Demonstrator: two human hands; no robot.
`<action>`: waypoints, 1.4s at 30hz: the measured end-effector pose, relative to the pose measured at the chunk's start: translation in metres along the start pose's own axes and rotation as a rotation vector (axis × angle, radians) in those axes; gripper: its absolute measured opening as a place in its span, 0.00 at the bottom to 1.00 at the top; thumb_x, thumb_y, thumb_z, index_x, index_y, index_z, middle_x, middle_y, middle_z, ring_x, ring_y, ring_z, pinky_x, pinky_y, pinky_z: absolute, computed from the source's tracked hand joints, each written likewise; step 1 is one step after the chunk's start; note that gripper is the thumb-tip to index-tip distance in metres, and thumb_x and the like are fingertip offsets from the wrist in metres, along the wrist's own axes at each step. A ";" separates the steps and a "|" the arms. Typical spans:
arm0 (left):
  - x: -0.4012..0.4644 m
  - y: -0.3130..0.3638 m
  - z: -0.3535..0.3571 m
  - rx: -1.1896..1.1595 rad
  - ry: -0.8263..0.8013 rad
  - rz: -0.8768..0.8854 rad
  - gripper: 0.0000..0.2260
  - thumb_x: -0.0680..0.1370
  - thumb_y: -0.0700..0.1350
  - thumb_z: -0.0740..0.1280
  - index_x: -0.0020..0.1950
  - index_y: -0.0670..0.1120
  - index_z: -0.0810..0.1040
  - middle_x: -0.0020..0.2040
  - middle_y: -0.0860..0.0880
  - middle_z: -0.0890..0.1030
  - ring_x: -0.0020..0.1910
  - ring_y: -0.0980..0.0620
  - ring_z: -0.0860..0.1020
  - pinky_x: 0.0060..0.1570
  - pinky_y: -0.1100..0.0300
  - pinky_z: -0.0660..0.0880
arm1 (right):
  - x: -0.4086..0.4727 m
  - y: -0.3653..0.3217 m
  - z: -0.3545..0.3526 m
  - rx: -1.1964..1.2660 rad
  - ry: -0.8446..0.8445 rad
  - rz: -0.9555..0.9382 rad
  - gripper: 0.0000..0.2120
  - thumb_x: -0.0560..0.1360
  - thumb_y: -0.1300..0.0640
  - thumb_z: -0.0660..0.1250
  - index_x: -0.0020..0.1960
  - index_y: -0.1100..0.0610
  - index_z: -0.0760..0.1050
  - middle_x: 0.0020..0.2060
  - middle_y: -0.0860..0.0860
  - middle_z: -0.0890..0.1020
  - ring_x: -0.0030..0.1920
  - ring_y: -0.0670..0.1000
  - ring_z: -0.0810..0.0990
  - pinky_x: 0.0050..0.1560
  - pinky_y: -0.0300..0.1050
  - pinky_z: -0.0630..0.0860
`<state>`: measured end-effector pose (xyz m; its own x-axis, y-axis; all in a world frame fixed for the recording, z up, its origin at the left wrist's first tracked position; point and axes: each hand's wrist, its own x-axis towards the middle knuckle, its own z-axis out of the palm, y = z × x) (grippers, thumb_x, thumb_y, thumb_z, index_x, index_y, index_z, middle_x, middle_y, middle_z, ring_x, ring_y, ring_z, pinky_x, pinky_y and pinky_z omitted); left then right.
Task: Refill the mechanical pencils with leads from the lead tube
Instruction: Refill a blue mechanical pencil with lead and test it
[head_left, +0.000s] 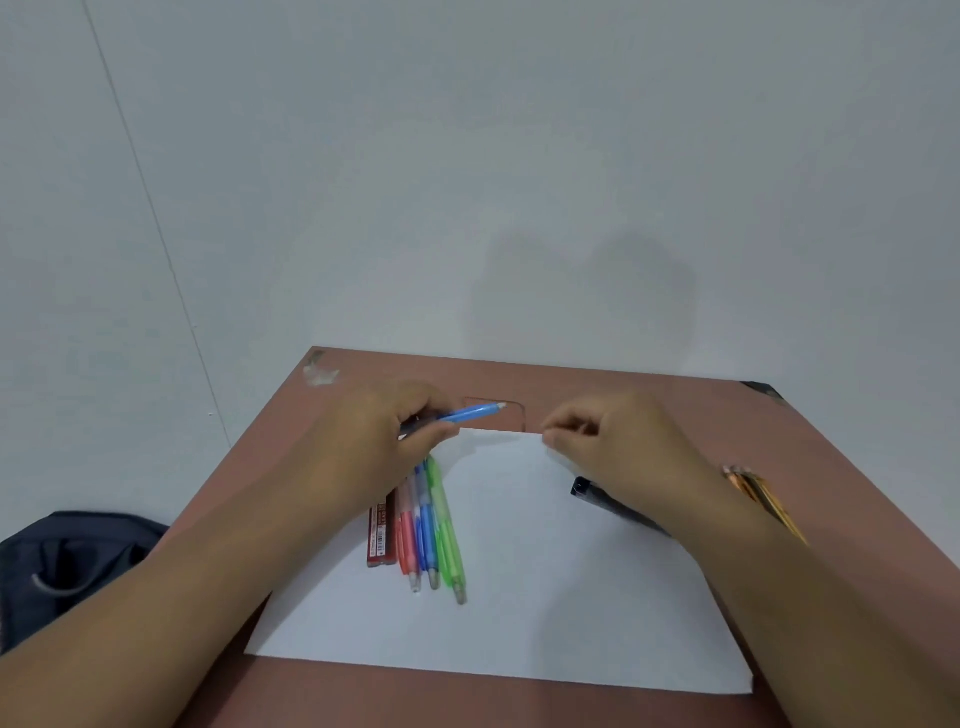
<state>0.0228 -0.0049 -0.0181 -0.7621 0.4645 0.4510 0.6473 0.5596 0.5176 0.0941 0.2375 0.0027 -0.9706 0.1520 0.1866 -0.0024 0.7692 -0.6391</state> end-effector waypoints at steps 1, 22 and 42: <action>0.000 -0.002 0.000 0.015 -0.023 -0.004 0.06 0.78 0.50 0.71 0.47 0.62 0.79 0.42 0.59 0.81 0.45 0.59 0.76 0.41 0.67 0.71 | 0.001 0.004 0.003 -0.080 -0.049 0.000 0.07 0.76 0.55 0.71 0.41 0.46 0.83 0.38 0.40 0.83 0.36 0.39 0.79 0.40 0.38 0.75; 0.003 -0.001 0.006 -0.016 -0.078 -0.007 0.08 0.75 0.49 0.74 0.46 0.63 0.80 0.43 0.63 0.80 0.47 0.65 0.75 0.42 0.74 0.68 | 0.000 -0.004 0.010 -0.001 0.031 -0.145 0.02 0.75 0.53 0.74 0.45 0.46 0.84 0.41 0.40 0.80 0.44 0.41 0.77 0.40 0.31 0.71; 0.006 -0.004 0.008 -0.024 -0.095 -0.063 0.10 0.75 0.50 0.74 0.43 0.65 0.78 0.44 0.66 0.80 0.48 0.67 0.76 0.44 0.72 0.68 | -0.001 -0.001 -0.006 -0.292 -0.241 -0.064 0.06 0.74 0.51 0.73 0.40 0.50 0.86 0.39 0.39 0.85 0.42 0.44 0.83 0.47 0.48 0.82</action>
<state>0.0153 0.0012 -0.0238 -0.7980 0.4925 0.3473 0.5977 0.5736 0.5601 0.0969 0.2407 0.0073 -0.9996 -0.0252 0.0161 -0.0294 0.9221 -0.3857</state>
